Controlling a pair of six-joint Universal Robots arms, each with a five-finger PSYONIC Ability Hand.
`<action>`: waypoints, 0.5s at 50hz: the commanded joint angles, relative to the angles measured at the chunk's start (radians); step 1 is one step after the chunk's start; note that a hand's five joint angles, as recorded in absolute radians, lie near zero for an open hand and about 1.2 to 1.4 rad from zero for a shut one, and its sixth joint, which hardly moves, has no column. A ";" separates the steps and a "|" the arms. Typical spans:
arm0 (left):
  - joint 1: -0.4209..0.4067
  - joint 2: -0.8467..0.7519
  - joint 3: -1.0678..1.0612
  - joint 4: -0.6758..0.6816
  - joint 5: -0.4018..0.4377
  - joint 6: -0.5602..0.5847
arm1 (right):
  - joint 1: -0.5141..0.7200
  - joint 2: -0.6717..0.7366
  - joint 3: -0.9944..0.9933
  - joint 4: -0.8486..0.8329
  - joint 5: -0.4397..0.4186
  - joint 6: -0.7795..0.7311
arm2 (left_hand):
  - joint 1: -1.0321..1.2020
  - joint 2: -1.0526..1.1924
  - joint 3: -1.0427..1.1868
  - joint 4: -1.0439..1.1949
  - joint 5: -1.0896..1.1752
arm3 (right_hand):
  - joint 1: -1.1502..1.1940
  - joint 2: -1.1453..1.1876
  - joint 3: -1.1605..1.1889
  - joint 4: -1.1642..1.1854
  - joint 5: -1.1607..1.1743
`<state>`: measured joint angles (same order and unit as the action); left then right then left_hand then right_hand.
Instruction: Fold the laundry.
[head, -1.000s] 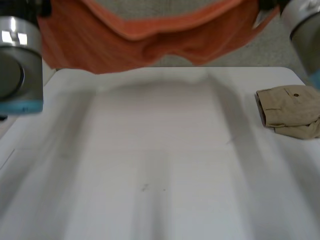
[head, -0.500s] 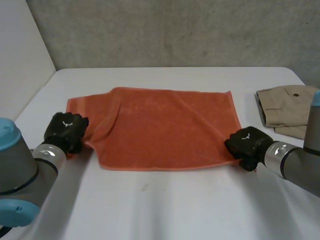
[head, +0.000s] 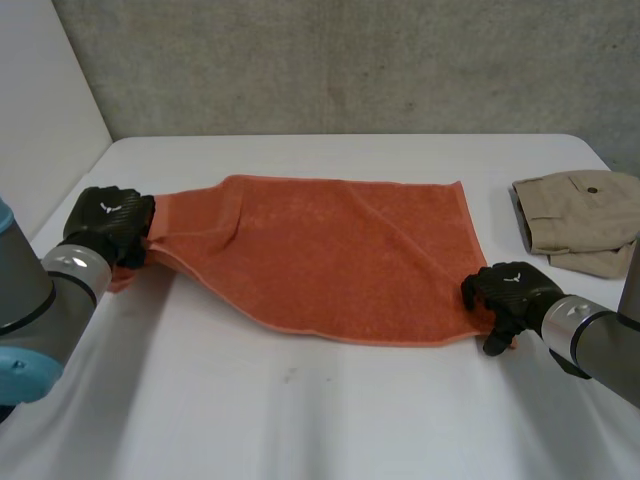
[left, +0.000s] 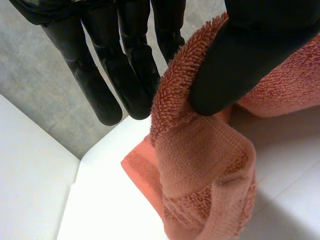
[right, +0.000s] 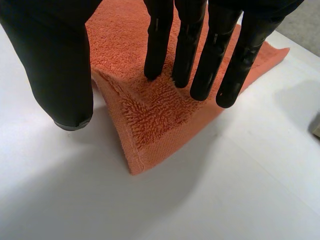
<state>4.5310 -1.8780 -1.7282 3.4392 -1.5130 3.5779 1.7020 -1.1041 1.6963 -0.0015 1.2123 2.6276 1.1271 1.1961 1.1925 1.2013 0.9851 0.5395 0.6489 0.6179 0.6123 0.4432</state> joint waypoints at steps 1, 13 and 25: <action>0.000 -0.033 0.064 -0.055 -0.001 -0.037 | 0.002 0.003 0.016 -0.052 -0.007 -0.006 | 0.269 0.200 0.204 0.195 0.237 | 0.144 0.035 0.066 0.072 0.066; 0.014 -0.062 0.144 -0.144 0.000 -0.117 | 0.010 0.088 -0.046 -0.118 0.009 -0.032 | 0.269 0.200 0.204 0.195 0.237 | 0.352 0.243 0.274 0.279 0.274; 0.031 -0.107 0.087 -0.155 0.008 -0.107 | -0.013 0.008 -0.064 -0.108 0.003 -0.037 | -0.373 -0.442 -0.439 -0.447 -0.406 | 0.857 0.747 0.778 0.784 0.779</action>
<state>4.5618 -1.9510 -1.5979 3.2861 -1.5078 3.4555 1.7073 -1.0293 1.6304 -0.1246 1.2158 2.5923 1.1223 1.1693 1.1705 1.1762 0.9744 0.9596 1.1728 1.1814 1.1869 0.9716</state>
